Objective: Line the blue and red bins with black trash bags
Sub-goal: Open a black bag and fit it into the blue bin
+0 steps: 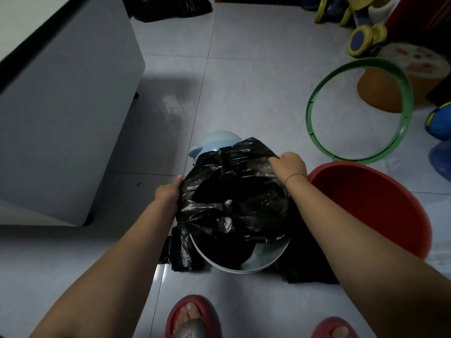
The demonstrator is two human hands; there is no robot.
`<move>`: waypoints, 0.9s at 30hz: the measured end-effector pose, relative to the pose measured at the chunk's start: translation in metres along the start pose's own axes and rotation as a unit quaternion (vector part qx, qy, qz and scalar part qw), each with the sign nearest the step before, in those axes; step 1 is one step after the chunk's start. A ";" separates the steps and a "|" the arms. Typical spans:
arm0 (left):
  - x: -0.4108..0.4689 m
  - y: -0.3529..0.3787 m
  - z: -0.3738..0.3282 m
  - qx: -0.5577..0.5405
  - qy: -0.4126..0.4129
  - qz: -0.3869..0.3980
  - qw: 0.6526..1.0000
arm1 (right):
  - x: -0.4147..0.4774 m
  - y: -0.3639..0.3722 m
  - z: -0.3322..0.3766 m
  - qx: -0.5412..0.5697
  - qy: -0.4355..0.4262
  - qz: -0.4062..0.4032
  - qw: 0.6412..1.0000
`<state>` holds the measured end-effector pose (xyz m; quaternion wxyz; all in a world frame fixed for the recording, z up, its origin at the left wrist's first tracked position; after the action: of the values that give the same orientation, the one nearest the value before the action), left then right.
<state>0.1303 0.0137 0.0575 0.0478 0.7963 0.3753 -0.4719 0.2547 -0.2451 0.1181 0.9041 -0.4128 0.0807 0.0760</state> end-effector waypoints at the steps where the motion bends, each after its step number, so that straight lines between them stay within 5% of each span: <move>1: 0.002 0.000 0.004 0.013 -0.004 0.003 1.000 | -0.001 0.003 -0.001 -0.022 0.002 0.006 1.000; 6: 0.005 -0.004 0.020 0.086 -0.028 0.002 0.996 | -0.004 0.015 -0.016 -0.056 0.063 0.053 0.995; 14: -0.013 -0.003 0.046 0.143 -0.033 0.029 0.989 | -0.028 0.021 -0.049 0.277 0.219 0.090 0.931; 20: -0.048 -0.015 0.070 -0.073 -0.163 0.273 0.945 | -0.070 0.014 -0.064 0.399 0.225 0.033 0.888; 27: -0.066 -0.037 0.097 -0.154 -0.197 0.247 0.936 | -0.129 0.010 -0.080 0.350 0.209 -0.026 0.913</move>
<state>0.0195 -0.0385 0.0666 0.3576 0.7380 0.2183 -0.5290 0.1199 -0.3085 0.0855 0.9548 -0.0778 0.2787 -0.0686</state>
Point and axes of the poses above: each hand's wrist, its own x-axis towards the middle knuckle, its own y-axis out of the palm, z = x × y, the point moved 2 cm from there along x, towards the middle knuckle, and after that the axes turned 9 degrees about -y, right-handed, at the moved point
